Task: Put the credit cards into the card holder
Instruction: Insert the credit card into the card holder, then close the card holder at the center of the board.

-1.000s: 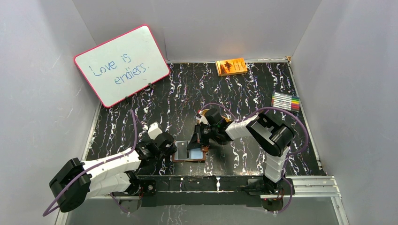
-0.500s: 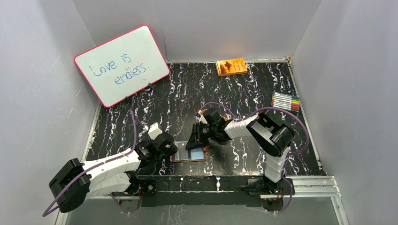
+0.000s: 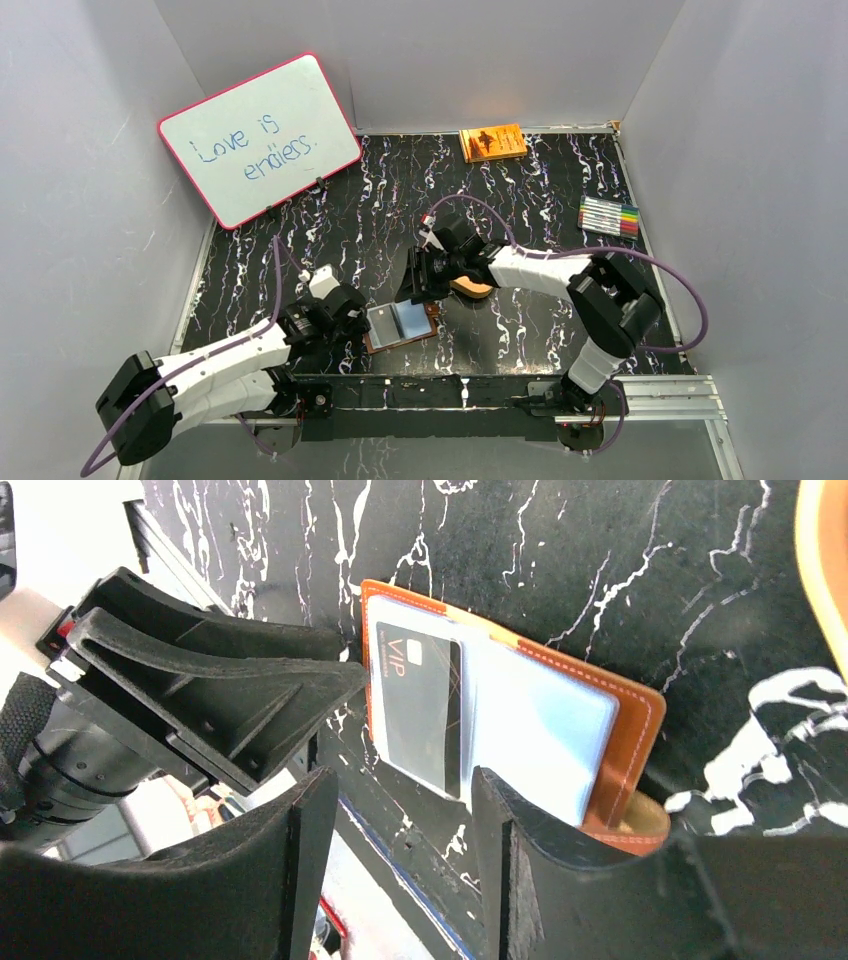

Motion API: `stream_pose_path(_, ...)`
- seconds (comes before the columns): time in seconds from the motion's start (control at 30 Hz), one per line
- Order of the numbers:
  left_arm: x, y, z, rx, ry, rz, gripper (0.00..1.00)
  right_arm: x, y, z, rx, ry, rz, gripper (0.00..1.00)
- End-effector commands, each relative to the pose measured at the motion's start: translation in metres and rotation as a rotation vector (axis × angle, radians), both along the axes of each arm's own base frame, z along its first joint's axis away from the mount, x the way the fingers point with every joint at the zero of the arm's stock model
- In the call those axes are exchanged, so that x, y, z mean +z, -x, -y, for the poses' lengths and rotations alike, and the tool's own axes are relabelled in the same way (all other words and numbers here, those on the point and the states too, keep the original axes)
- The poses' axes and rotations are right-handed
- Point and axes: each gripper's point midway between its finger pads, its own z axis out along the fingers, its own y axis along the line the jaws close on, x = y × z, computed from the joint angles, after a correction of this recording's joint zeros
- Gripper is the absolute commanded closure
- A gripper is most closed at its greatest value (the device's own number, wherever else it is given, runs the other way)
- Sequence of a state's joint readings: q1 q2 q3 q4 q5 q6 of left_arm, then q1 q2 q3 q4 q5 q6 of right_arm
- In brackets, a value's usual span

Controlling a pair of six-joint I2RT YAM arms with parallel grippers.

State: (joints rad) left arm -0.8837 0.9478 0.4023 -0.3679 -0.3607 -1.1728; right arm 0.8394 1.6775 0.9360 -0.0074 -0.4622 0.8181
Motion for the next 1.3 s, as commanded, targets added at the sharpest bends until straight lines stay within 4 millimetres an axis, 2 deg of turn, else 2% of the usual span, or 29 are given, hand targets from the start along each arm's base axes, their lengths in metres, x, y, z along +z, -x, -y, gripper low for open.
stream_pose_path(0.0, 0.021, -0.003, -0.011, 0.01, -0.037, 0.034, 0.56, 0.028, -0.005, 0.012, 0.0, 0.072, 0.129, 0.4)
stream_pose_path(0.1, 0.029, -0.003, -0.012, 0.018, -0.026, 0.053, 0.54, 0.032, -0.005, 0.028, 0.0, 0.166, 0.205, 0.38)
stream_pose_path(0.13, 0.031, -0.003, -0.013, 0.022, -0.022, 0.056, 0.53, 0.031, -0.005, 0.035, -0.002, 0.203, 0.23, 0.36)
stream_pose_path(0.17, 0.032, -0.003, -0.014, 0.024, -0.016, 0.06, 0.53, 0.03, -0.003, 0.042, 0.009, 0.23, 0.253, 0.29)
stream_pose_path(0.23, 0.033, -0.001, -0.015, 0.029, -0.006, 0.062, 0.51, 0.021, -0.002, 0.056, 0.005, 0.286, 0.28, 0.21)
stream_pose_path(0.33, 0.032, 0.002, -0.017, 0.041, 0.007, 0.057, 0.48, 0.008, 0.0, 0.067, 0.0, 0.339, 0.281, 0.19)
stream_pose_path(0.73, 0.025, 0.014, -0.023, 0.059, 0.035, 0.02, 0.46, -0.021, -0.013, 0.049, 0.019, 0.405, 0.289, 0.21)
stream_pose_path(0.87, 0.017, 0.02, -0.025, 0.066, 0.045, 0.001, 0.46, -0.035, -0.015, 0.054, 0.006, 0.459, 0.274, 0.3)
stream_pose_path(0.97, 0.012, 0.023, -0.025, 0.065, 0.05, -0.011, 0.46, -0.041, -0.019, 0.063, -0.024, 0.502, 0.29, 0.42)
stream_pose_path(1.1, 0.004, 0.025, -0.02, 0.039, 0.057, -0.026, 0.46, -0.041, -0.023, 0.07, -0.059, 0.517, 0.319, 0.66)
stream_pose_path(1.27, -0.002, 0.024, -0.006, -0.02, 0.075, -0.047, 0.47, -0.028, -0.019, 0.076, -0.074, 0.49, 0.332, 0.93)
